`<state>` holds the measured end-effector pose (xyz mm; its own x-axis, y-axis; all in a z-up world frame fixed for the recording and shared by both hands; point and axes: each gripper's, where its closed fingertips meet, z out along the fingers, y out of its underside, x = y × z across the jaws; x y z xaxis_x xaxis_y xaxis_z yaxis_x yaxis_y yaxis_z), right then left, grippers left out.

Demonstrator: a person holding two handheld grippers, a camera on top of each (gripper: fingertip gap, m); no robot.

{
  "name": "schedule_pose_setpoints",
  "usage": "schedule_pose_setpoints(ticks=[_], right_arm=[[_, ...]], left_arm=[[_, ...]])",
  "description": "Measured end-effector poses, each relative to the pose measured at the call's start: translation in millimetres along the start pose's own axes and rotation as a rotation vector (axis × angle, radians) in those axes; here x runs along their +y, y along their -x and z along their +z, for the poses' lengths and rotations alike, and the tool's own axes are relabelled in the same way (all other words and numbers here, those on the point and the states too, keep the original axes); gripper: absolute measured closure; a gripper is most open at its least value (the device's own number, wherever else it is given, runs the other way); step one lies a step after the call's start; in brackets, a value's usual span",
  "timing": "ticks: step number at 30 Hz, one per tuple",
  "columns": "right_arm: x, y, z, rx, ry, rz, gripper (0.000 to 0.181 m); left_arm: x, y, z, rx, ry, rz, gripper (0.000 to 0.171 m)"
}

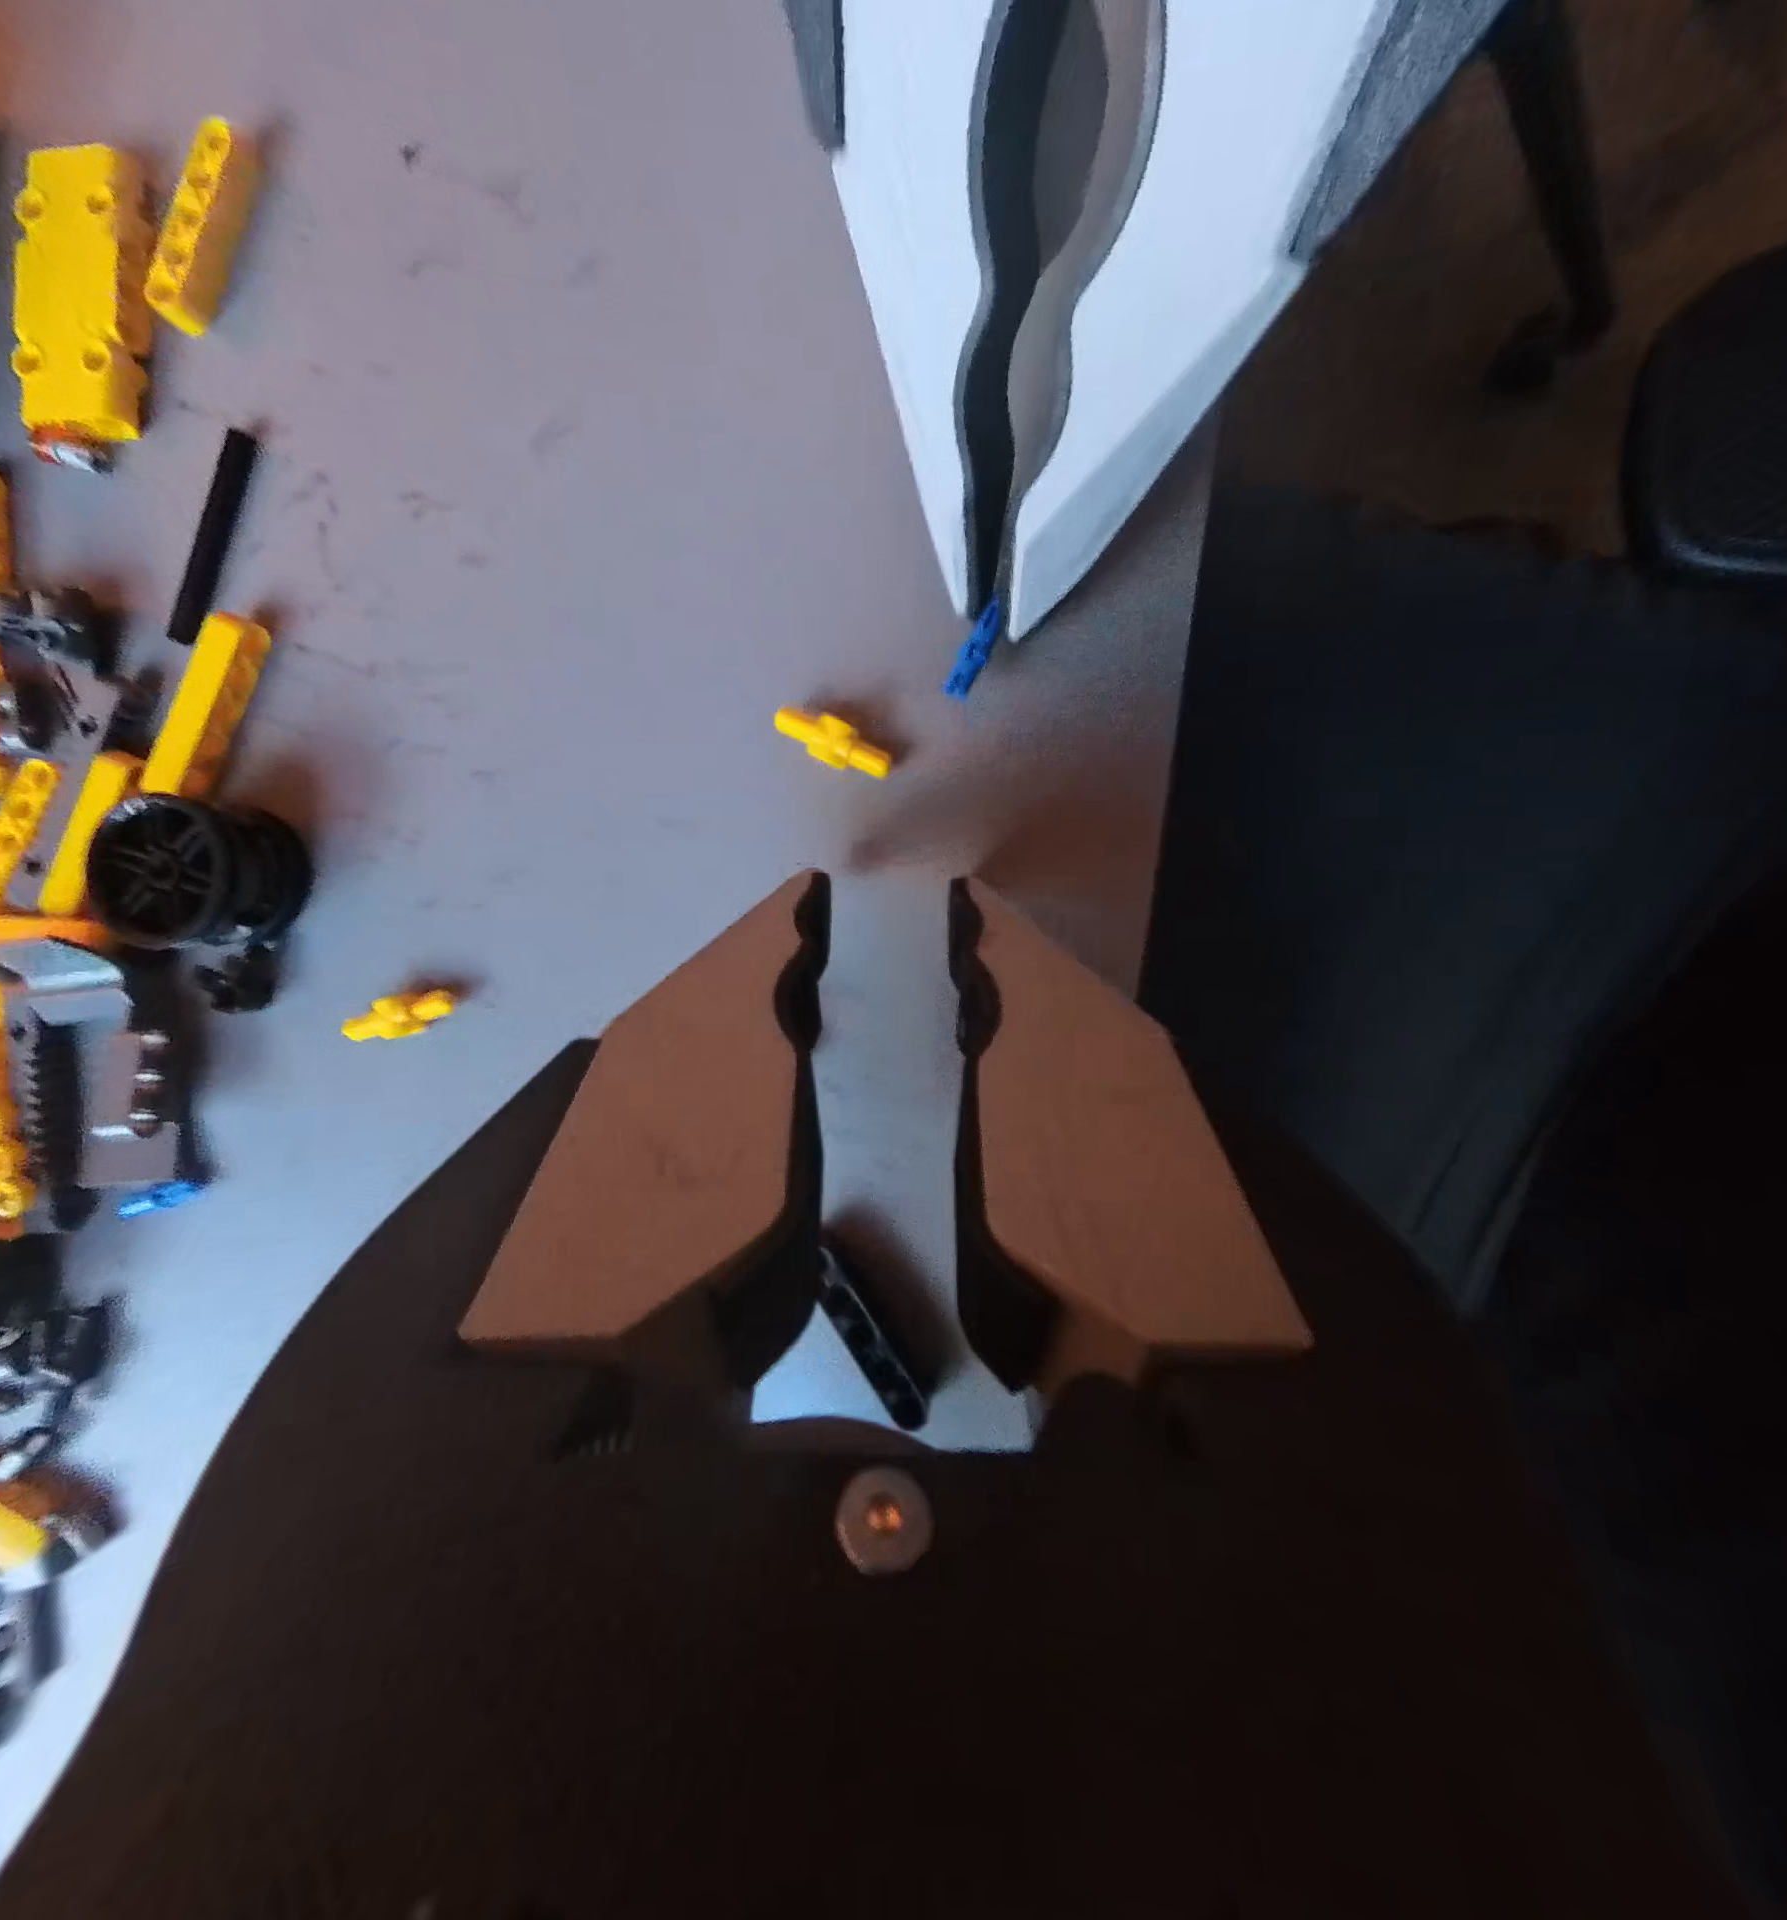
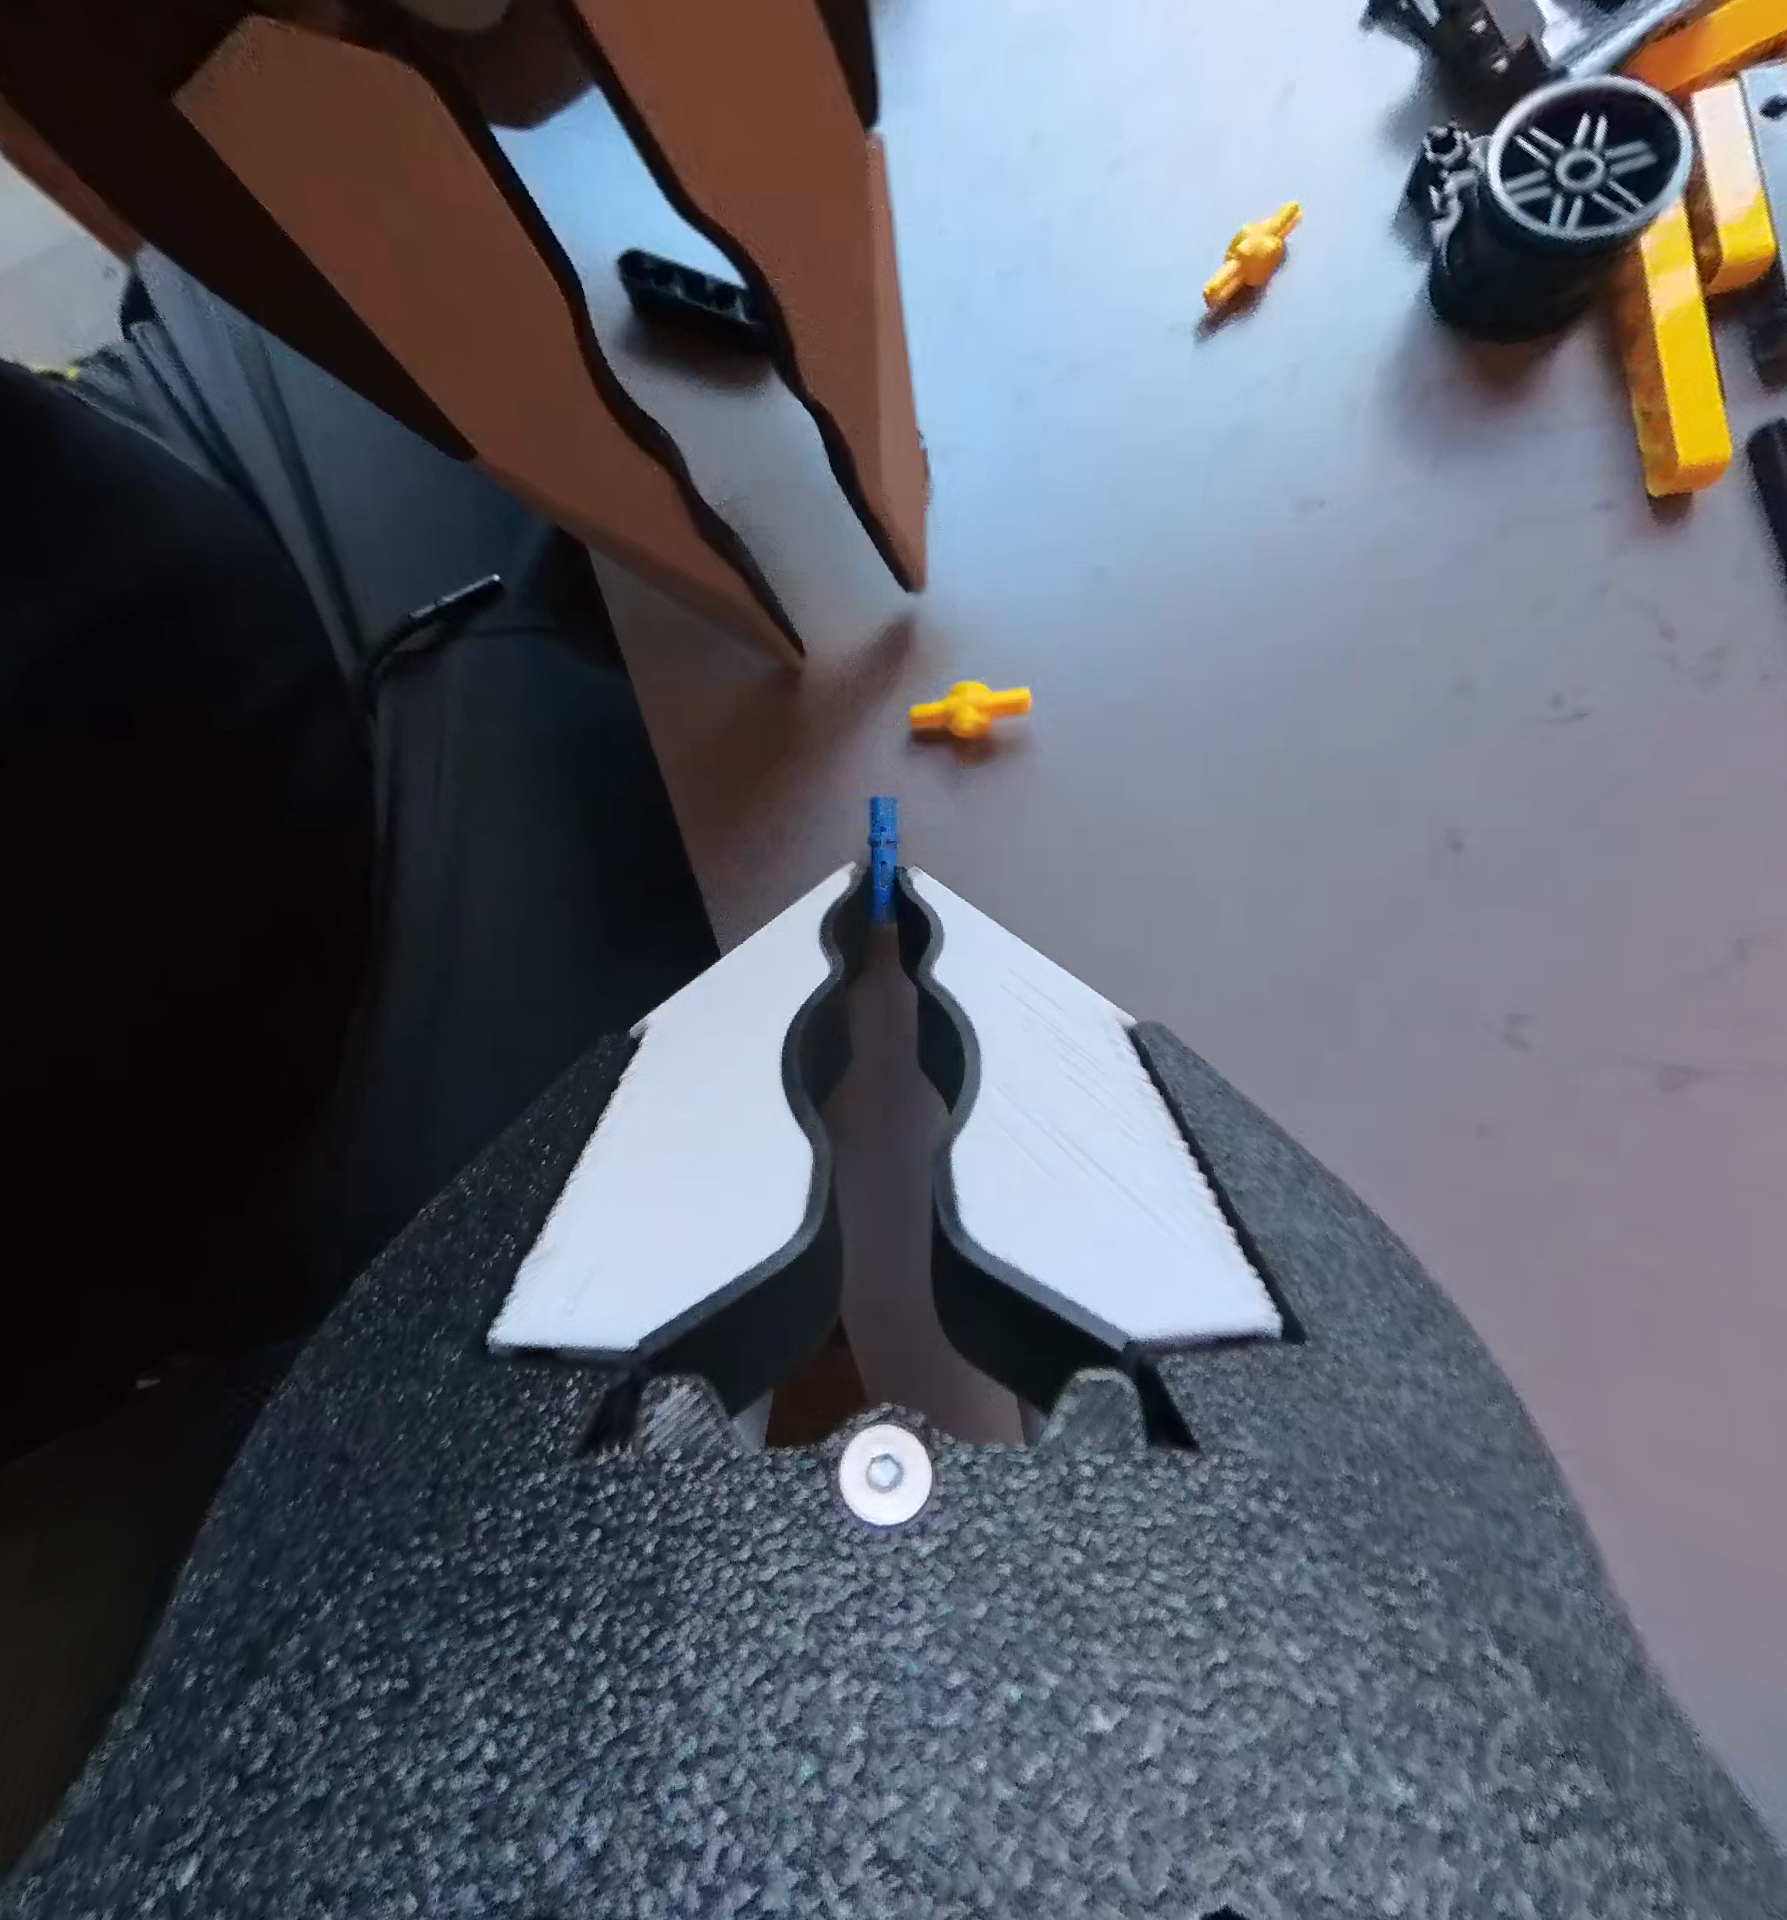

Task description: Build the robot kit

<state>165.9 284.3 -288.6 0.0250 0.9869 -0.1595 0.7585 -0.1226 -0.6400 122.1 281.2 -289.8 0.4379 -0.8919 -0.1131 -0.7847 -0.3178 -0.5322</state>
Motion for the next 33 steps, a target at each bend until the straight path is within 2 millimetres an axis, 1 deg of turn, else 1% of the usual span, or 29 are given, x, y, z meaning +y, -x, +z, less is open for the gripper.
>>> schedule_pose_setpoints(ticks=[3, 5, 8, 10, 11, 13, 15, 17, 20, 22, 23, 24, 26, 27, 30, 33], right_arm=[[4, -3, -2, 0.017, -0.012, 0.044, 0.178], [0, 1, -5, 0.026, -0.050, 0.055, 0.178], [-13, 11, -16, 0.049, -0.160, 0.061, 0.178], [-29, 24, -22, 0.016, -0.271, 0.068, 0.177], [-34, 30, -22, 0.003, -0.295, 0.070, 0.177], [-32, 30, -16, 0.044, -0.251, 0.076, 0.177], [-31, 32, -11, 0.074, -0.202, 0.075, 0.177], [-38, 34, -10, 0.089, -0.205, 0.073, 0.177], [-60, 33, -13, 0.137, -0.276, 0.050, 0.177], [-84, 33, -19, 0.169, -0.386, 0.024, 0.177], [-97, 38, -23, 0.161, -0.452, 0.016, 0.178], [-109, 43, -27, 0.140, -0.517, 0.012, 0.178], [-126, 53, -30, 0.096, -0.615, 0.022, 0.177], [-130, 54, -30, 0.090, -0.643, 0.036, 0.177], [-137, 54, -26, 0.074, -0.668, 0.088, 0.177], [-147, 56, -27, 0.047, -0.704, 0.097, 0.177]], left_arm=[[3, -4, -2, 0.012, -0.036, -0.086, 0.153], [-7, -16, -11, 0.044, -0.108, -0.150, 0.151], [-23, -34, -29, 0.055, -0.268, -0.203, 0.147], [-25, -38, -36, 0.038, -0.347, -0.191, 0.145], [-23, -37, -39, 0.024, -0.371, -0.187, 0.145], [-18, -41, -46, 0.061, -0.410, -0.199, 0.146], [-14, -53, -54, 0.138, -0.467, -0.237, 0.147], [-7, -72, -60, 0.217, -0.526, -0.261, 0.148], [10, -96, -60, 0.259, -0.550, -0.235, 0.146], [22, -107, -58, 0.281, -0.542, -0.212, 0.142], [28, -110, -57, 0.287, -0.531, -0.195, 0.138], [30, -109, -58, 0.282, -0.534, -0.200, 0.135], [27, -111, -68, 0.313, -0.584, -0.211, 0.134], [25, -110, -74, 0.317, -0.606, -0.213, 0.134], [19, -100, -88, 0.277, -0.667, -0.209, 0.134], [15, -92, -101, 0.269, -0.724, -0.208, 0.136]])
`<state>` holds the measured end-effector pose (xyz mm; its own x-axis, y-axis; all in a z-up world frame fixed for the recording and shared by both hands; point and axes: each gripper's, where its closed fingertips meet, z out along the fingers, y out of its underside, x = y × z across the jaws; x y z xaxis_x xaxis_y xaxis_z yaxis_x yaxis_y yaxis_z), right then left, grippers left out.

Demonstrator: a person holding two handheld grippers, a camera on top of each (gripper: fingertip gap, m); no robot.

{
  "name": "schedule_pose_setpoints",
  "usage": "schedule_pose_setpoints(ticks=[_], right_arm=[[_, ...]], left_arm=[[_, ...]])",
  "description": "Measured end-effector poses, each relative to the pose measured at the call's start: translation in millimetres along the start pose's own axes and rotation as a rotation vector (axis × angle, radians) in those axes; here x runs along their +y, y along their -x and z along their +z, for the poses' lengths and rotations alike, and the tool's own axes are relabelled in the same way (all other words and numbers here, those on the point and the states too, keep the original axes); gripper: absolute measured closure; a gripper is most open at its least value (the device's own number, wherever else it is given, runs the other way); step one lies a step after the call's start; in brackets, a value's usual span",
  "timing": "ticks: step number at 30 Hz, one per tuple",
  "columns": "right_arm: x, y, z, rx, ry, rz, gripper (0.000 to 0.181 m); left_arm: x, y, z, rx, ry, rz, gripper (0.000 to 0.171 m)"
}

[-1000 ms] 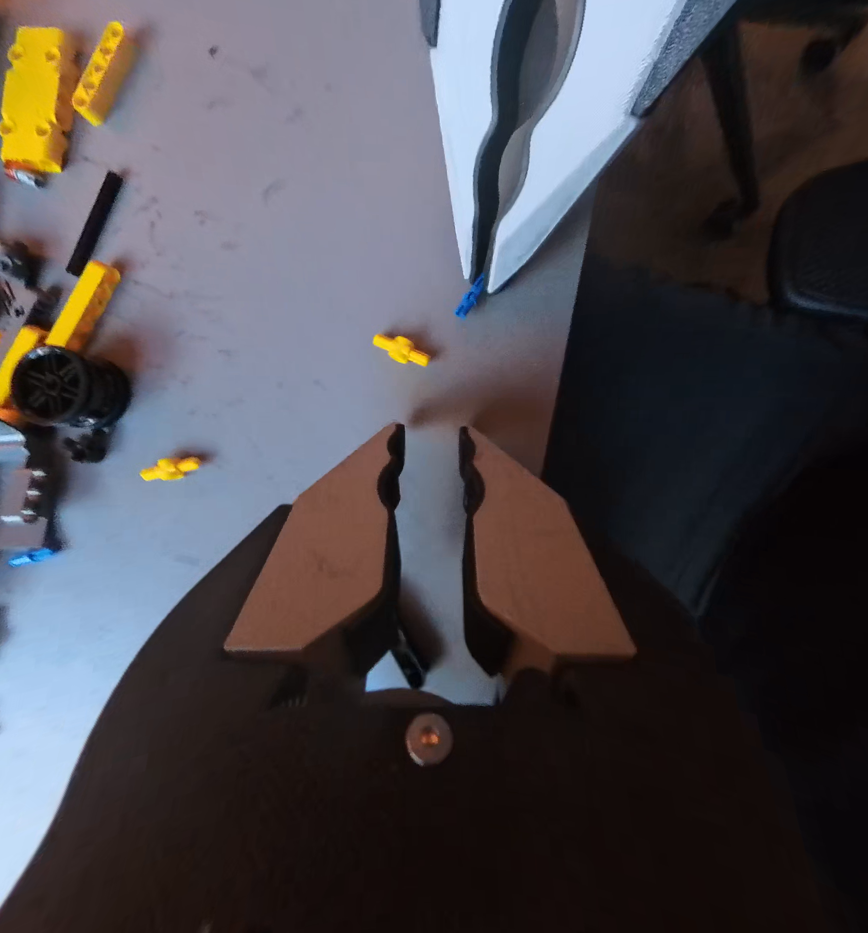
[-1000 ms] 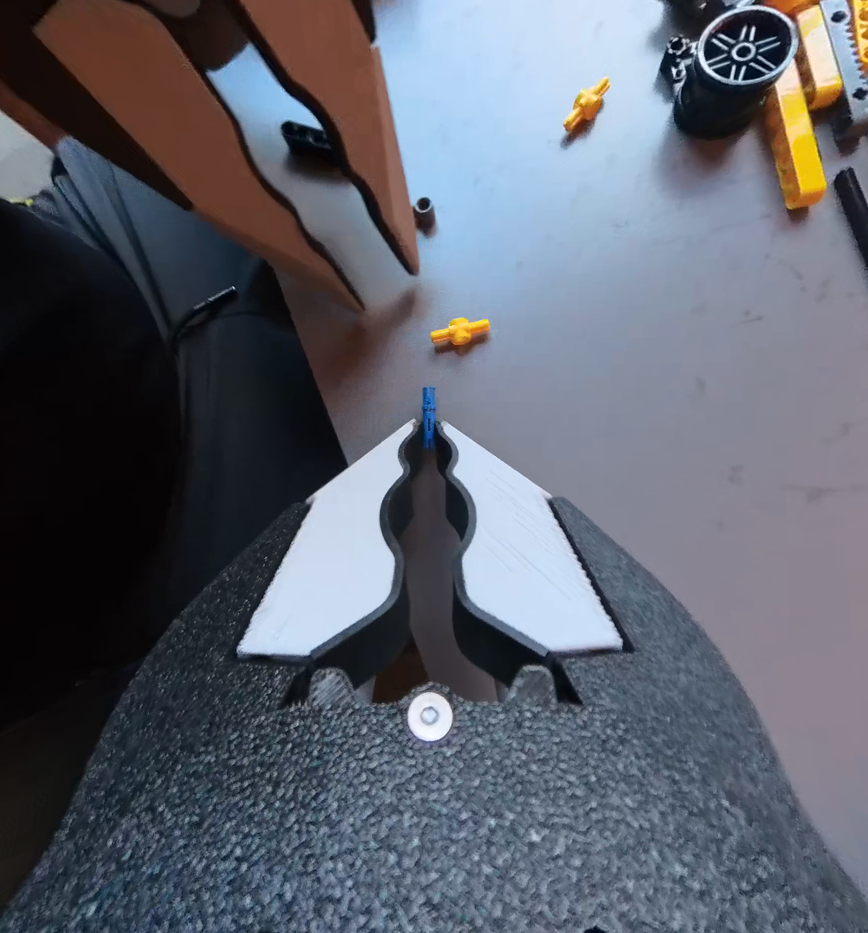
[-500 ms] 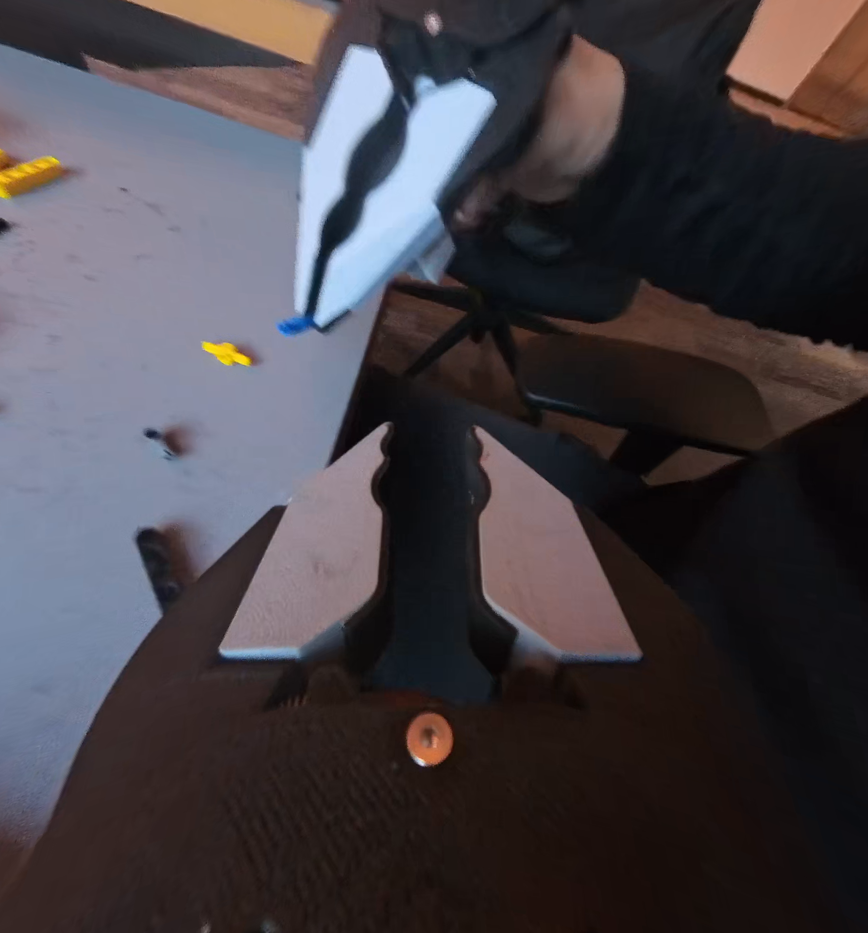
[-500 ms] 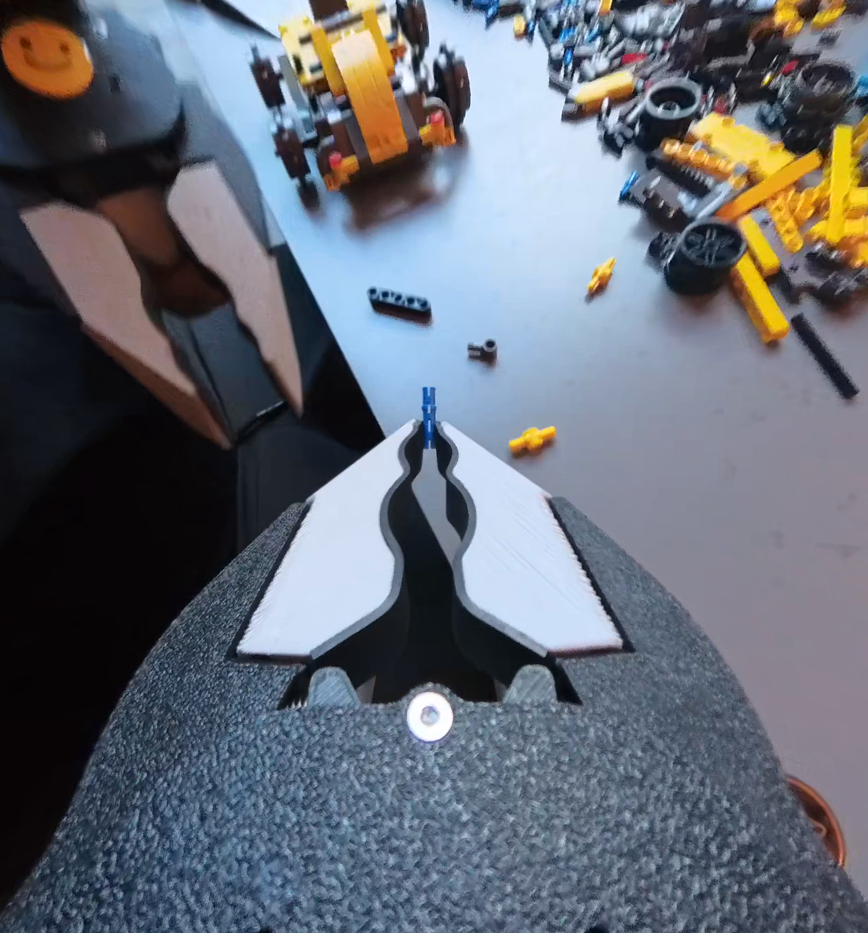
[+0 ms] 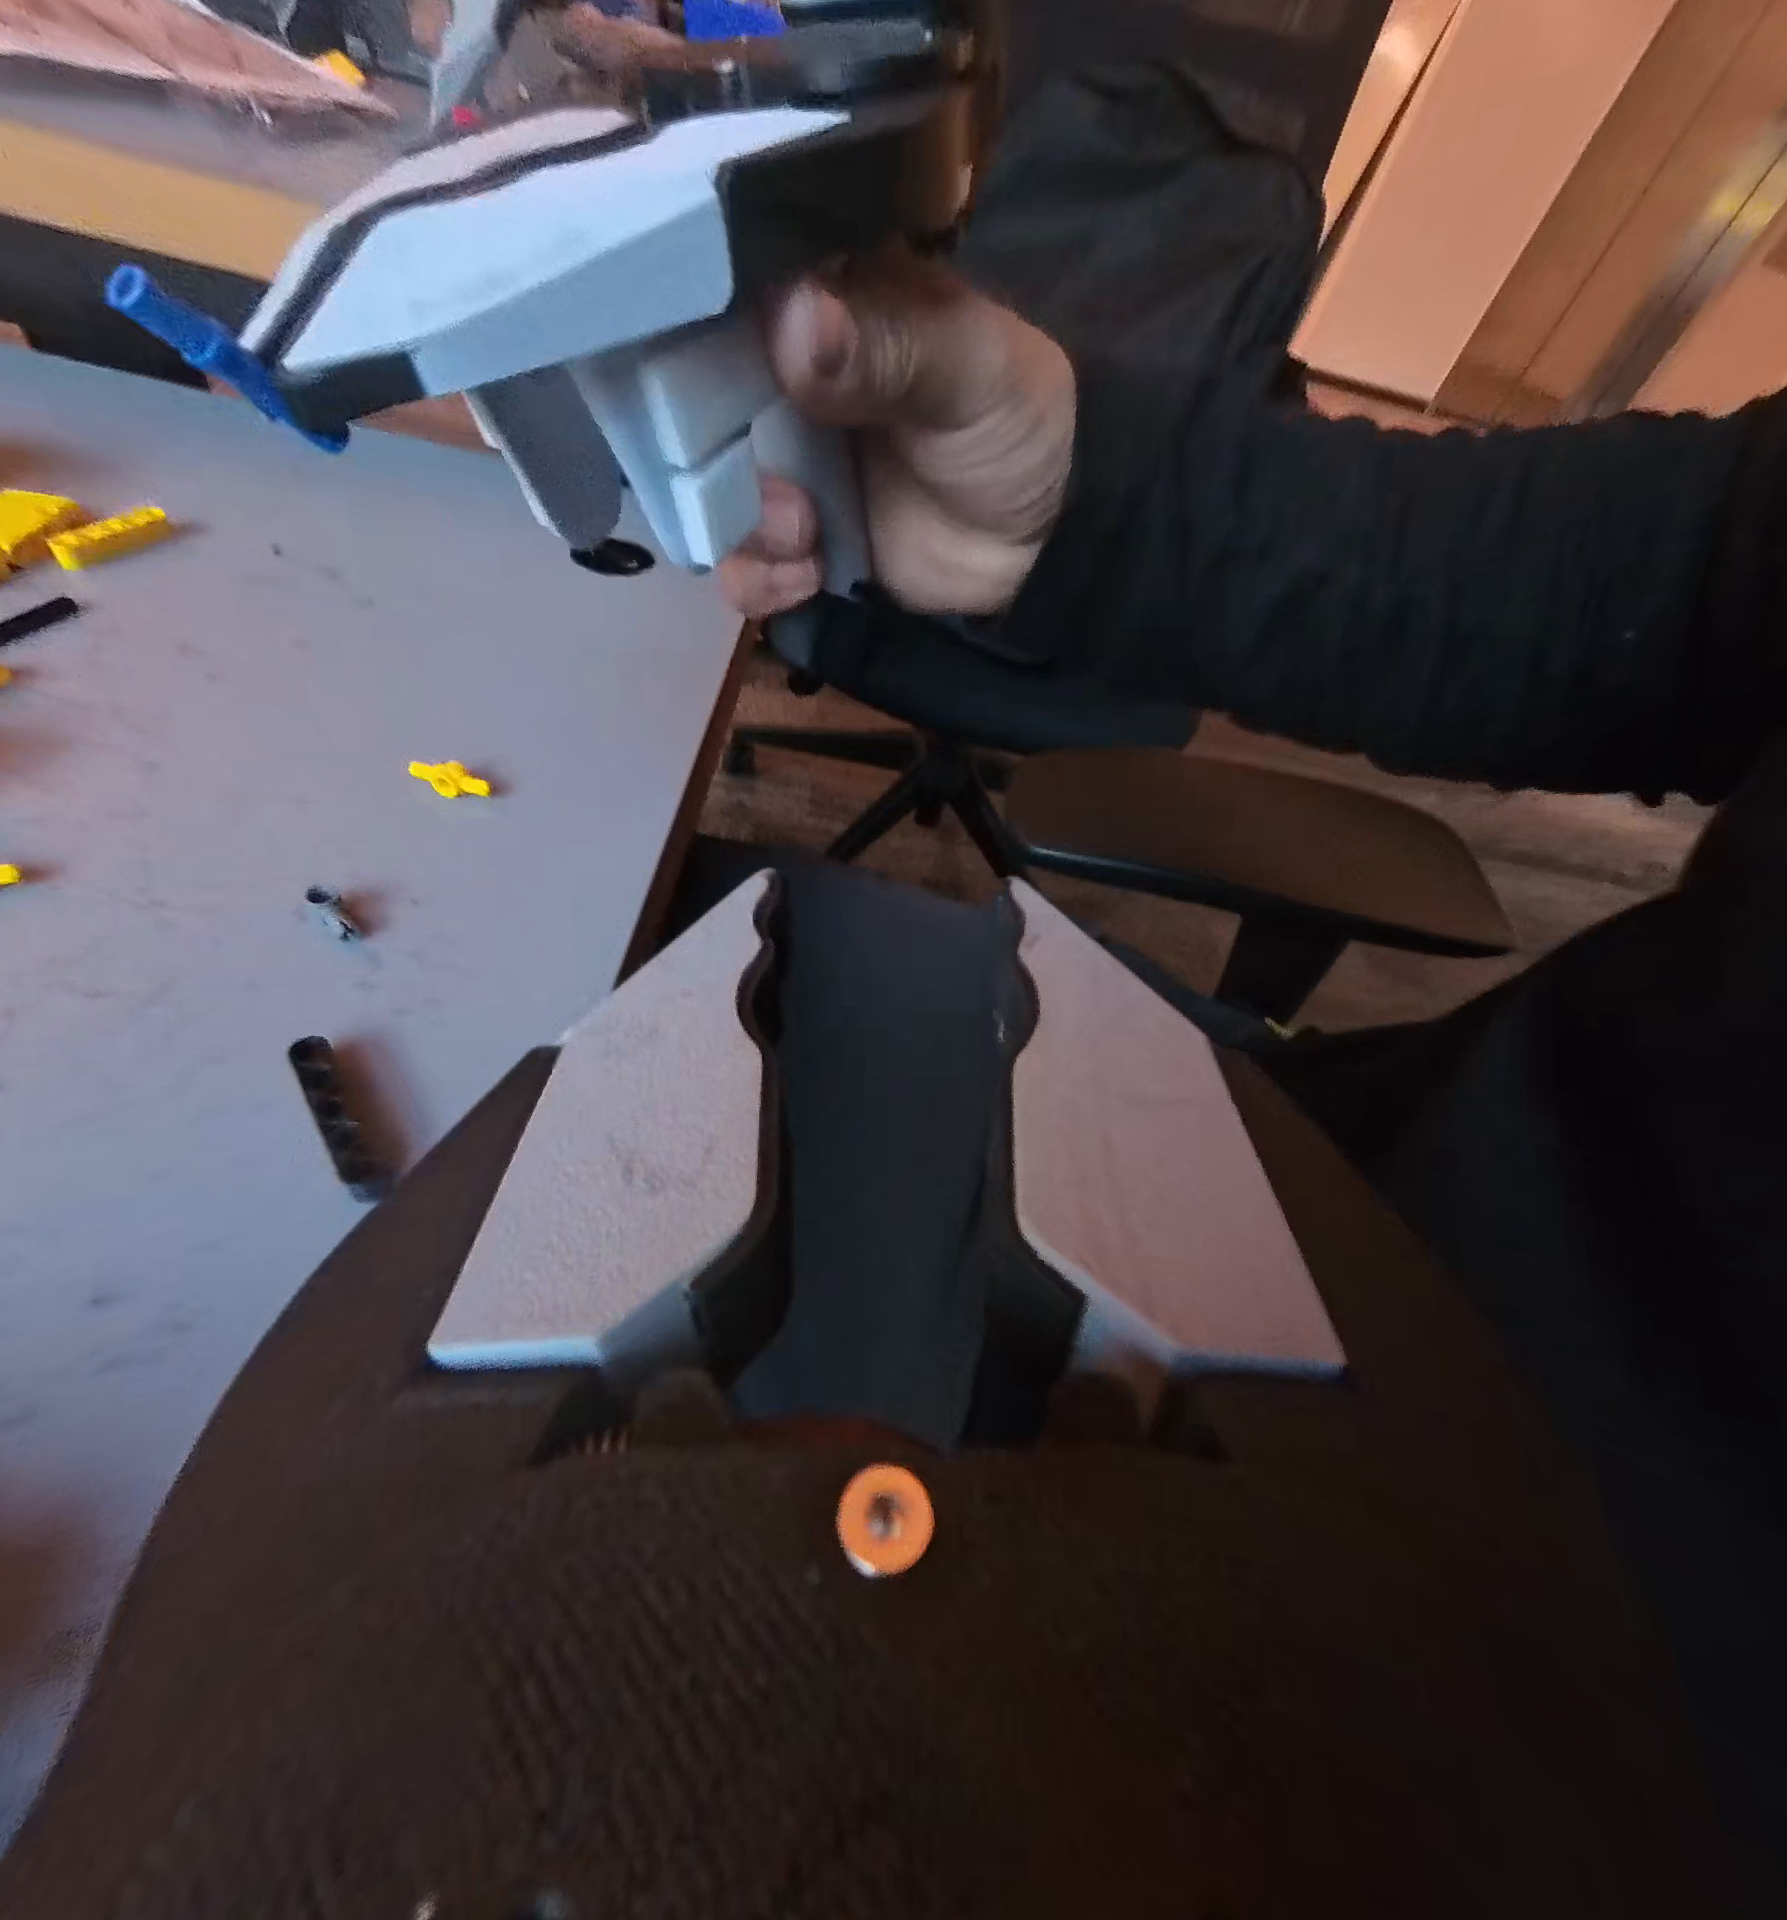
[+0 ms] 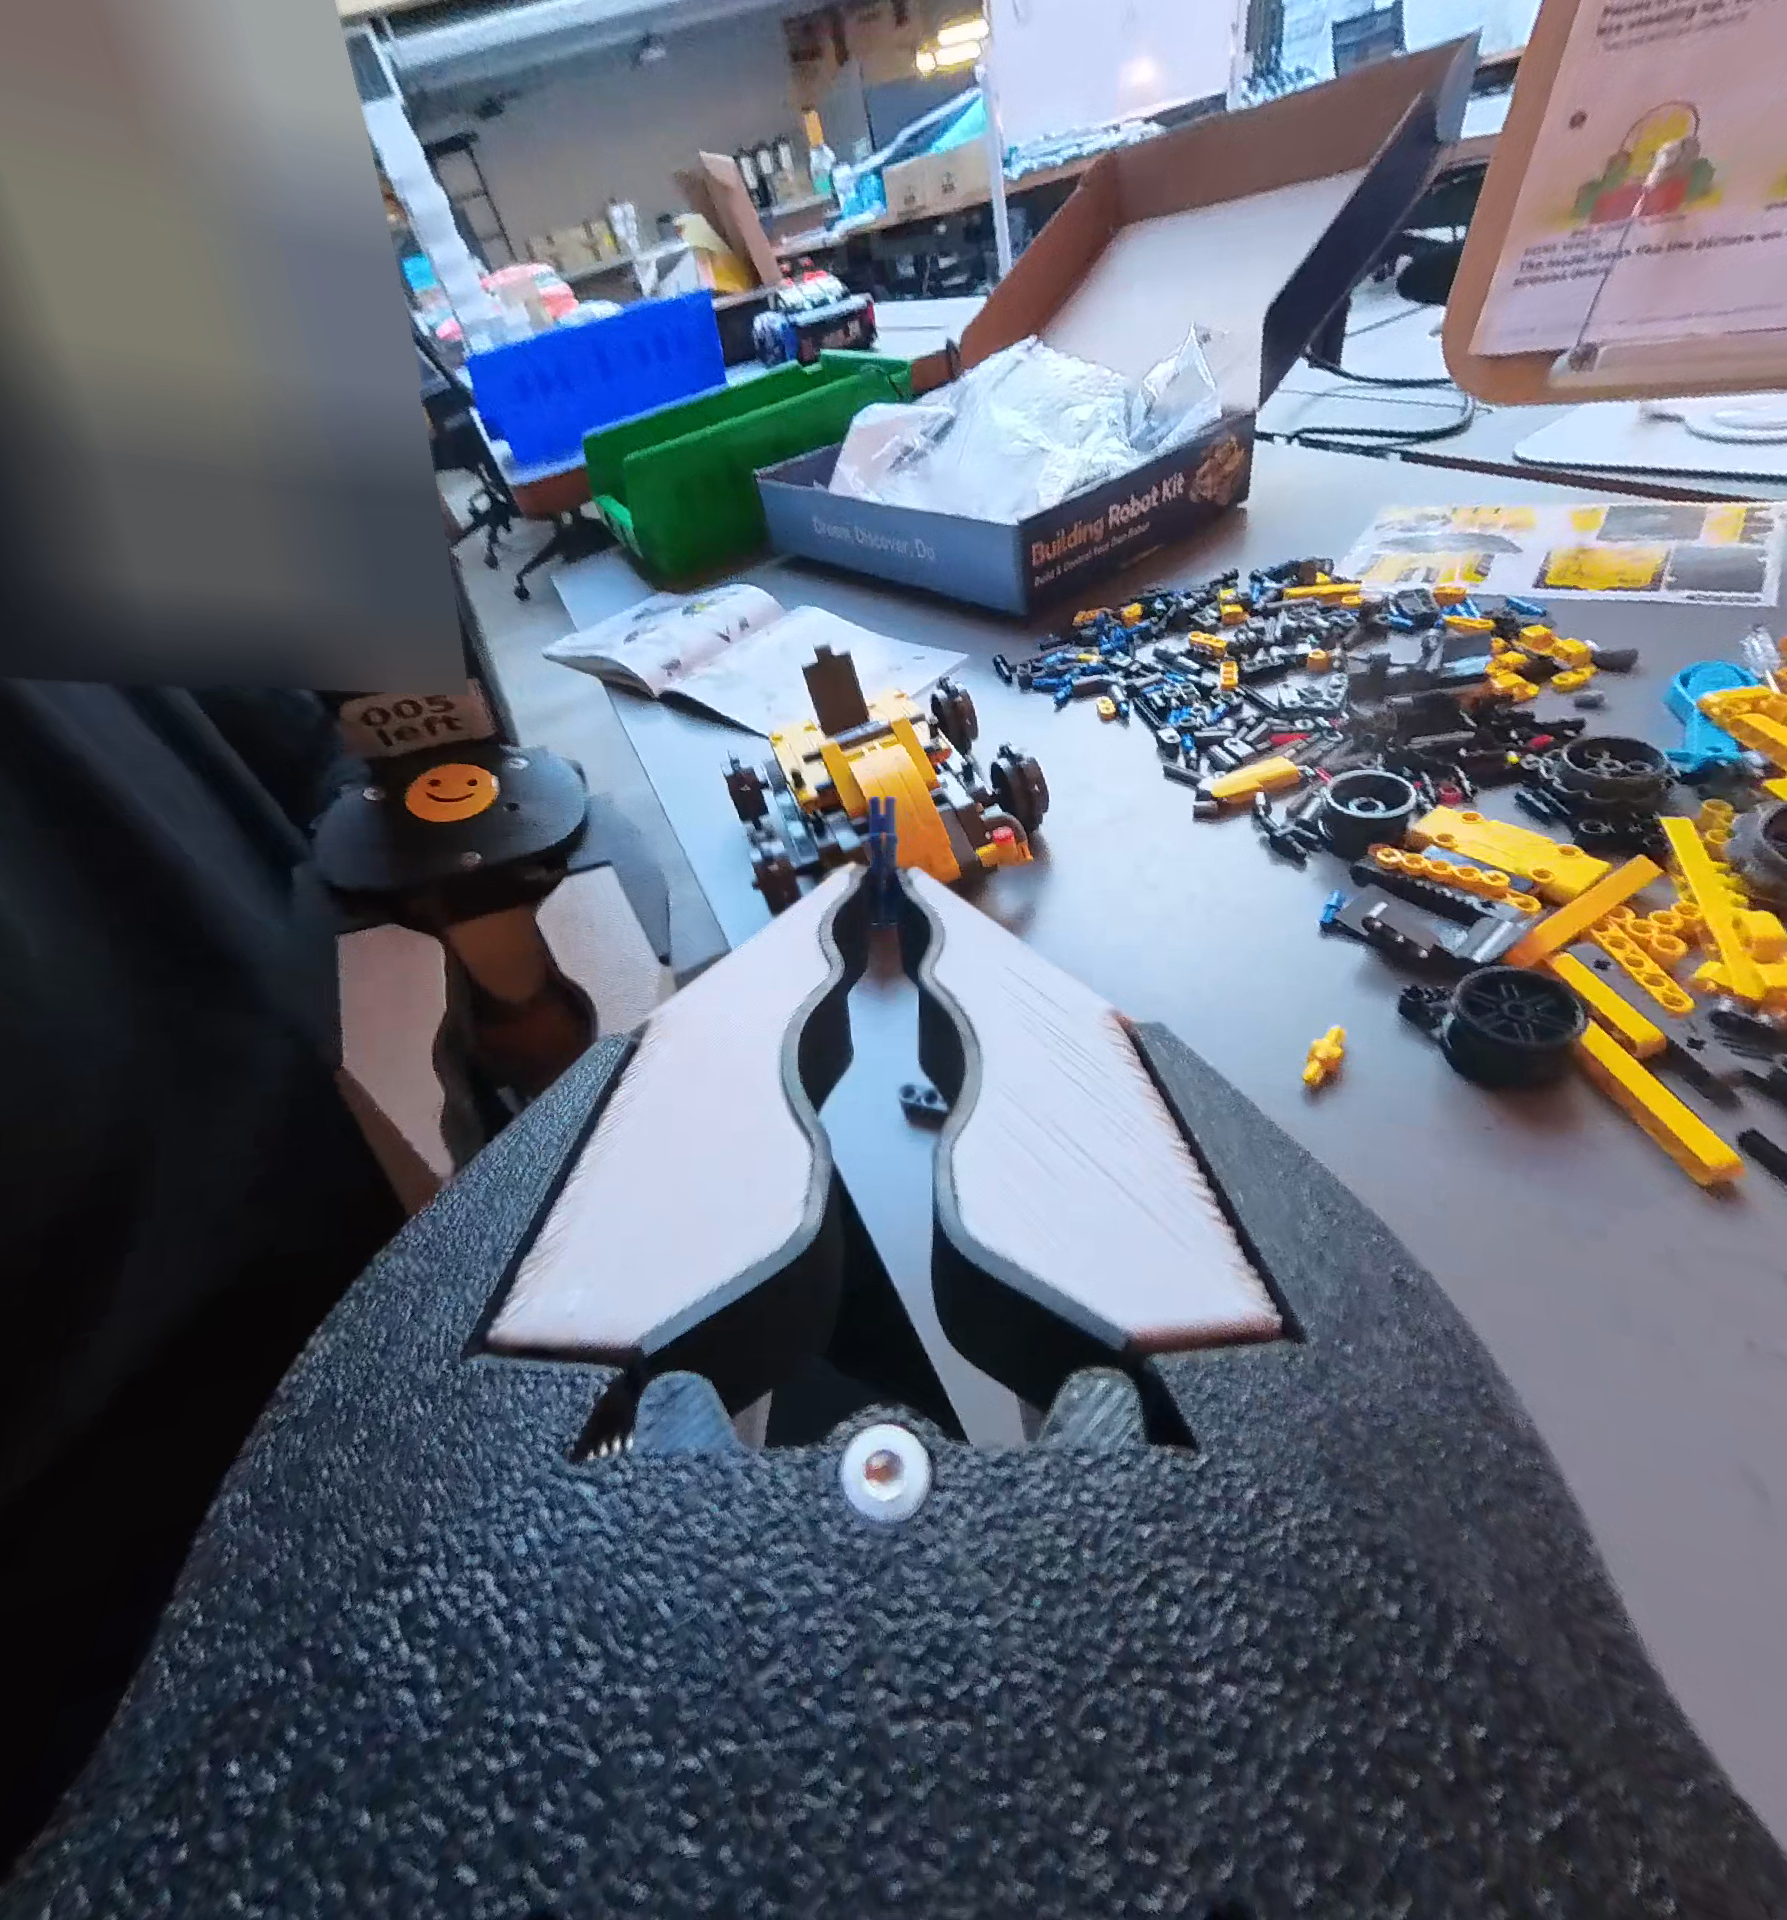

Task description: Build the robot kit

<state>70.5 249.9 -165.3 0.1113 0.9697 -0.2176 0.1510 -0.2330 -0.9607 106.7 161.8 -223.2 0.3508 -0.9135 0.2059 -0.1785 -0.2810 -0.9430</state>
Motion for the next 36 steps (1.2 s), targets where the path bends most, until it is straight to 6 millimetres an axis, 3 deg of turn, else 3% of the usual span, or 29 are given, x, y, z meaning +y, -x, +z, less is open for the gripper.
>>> schedule_pose_setpoints(ticks=[10, 14, 19, 26, 36], right_arm=[[-22, 13, 2, -0.167, -0.215, 0.124, 0.178], [-41, 14, 7, -0.173, -0.392, 0.282, 0.178], [-45, 13, 21, -0.140, -0.509, 0.498, 0.178], [-37, 21, 33, -0.230, -0.549, 0.668, 0.176], [-26, 13, 28, -0.165, -0.521, 0.632, 0.178]], left_arm=[[-18, 34, -15, -0.113, -0.075, -0.073, 0.143], [-35, 58, -27, -0.234, -0.112, -0.010, 0.145], [-58, 79, -47, -0.348, -0.173, 0.100, 0.151], [-87, 81, -48, -0.371, -0.241, 0.119, 0.158], [-80, 83, -44, -0.408, -0.188, 0.184, 0.165]])
